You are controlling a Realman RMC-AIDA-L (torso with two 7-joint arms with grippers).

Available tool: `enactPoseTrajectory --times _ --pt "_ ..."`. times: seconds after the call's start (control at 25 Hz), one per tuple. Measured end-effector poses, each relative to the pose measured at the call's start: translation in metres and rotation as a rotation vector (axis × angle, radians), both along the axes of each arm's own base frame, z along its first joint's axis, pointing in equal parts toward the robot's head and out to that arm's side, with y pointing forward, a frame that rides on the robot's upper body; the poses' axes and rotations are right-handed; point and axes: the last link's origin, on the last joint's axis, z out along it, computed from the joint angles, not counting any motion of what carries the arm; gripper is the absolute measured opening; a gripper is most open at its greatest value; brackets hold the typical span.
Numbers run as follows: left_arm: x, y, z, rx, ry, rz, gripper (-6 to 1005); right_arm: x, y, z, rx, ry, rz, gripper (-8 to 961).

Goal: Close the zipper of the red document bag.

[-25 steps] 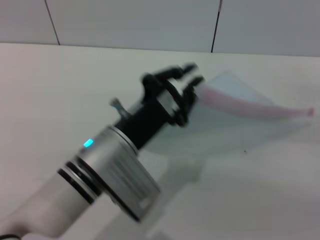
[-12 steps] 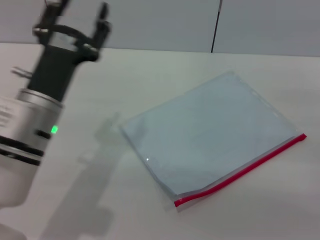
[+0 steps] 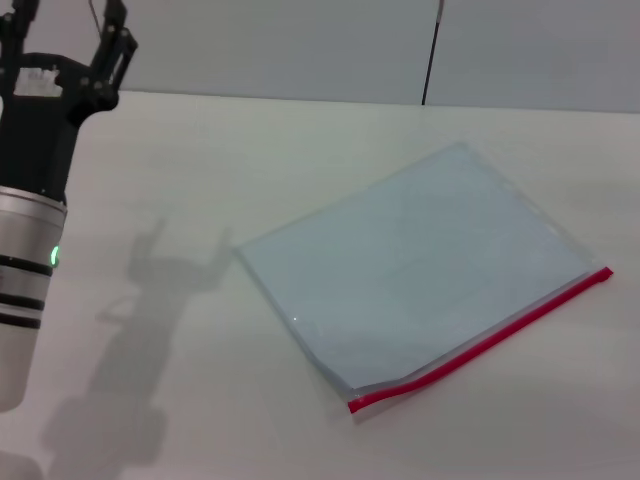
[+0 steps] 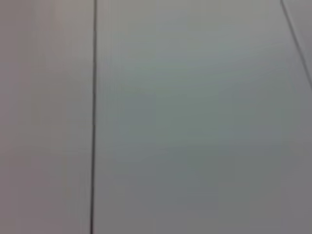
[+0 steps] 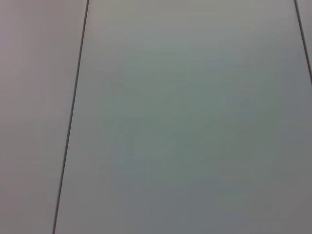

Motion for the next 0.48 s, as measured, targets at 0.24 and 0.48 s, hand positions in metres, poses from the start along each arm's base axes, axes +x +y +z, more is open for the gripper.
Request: enactPoseTrajectory --times 0.24,0.48 --pt "-0.008 0.002 0.007 0.043 -0.042 0.051 859 0.000 0.000 0.000 0.002 0.016 -0.001 898" --pt "-0.014 0.005 0.010 0.061 -0.069 0.095 860 0.003 0.000 0.001 0.023 0.052 -0.029 897"
